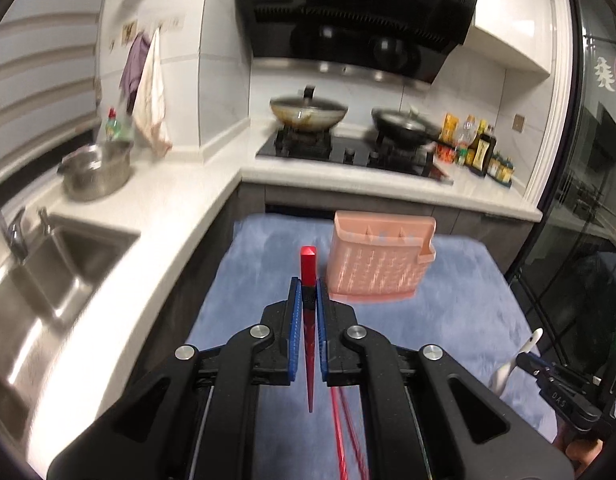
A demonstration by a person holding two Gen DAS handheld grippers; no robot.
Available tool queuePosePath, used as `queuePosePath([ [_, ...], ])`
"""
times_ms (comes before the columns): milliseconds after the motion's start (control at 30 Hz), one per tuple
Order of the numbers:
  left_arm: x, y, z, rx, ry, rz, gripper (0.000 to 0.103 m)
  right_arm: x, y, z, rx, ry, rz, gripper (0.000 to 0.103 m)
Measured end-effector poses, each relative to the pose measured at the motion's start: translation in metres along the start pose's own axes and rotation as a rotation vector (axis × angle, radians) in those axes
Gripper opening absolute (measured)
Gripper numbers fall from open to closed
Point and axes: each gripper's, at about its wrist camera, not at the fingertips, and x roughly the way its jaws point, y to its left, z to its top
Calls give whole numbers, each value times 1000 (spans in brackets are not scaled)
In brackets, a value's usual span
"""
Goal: Organize utensils
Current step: 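Lift the chopstick with the left tool while the right tool carries the spoon to the pink holder, then open the left tool over the pink holder while the right tool drops the spoon in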
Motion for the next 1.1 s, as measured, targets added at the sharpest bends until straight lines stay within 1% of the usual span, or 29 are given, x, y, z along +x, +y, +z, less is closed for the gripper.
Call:
queuePosePath([
  [133,4,-9,42,-5,-80,-26,7,14,4,39,24,-24,65,5],
  [300,12,-20,100,-29,-205,-56,7,38,7,102,55,-79,145,5],
  [433,28,-31,134,-36,-264,-80,7,60,8,143,80,-114,177,5],
  [533,49,-38,147,-37,-294,-81,7,80,7,166,99,-125,201,5],
  [633,77,-42,152,-42,-284,-75,7,108,7,180,109,-115,202,5],
  [767,117,-39,146,-64,-219,-73,7,143,0,183,141,-75,212,5],
  [900,145,-37,131,-67,-165,-66,7,173,-6,178,161,-34,203,5],
  [1100,175,-31,111,-84,-94,-55,7,195,-10,167,146,4,178,6],
])
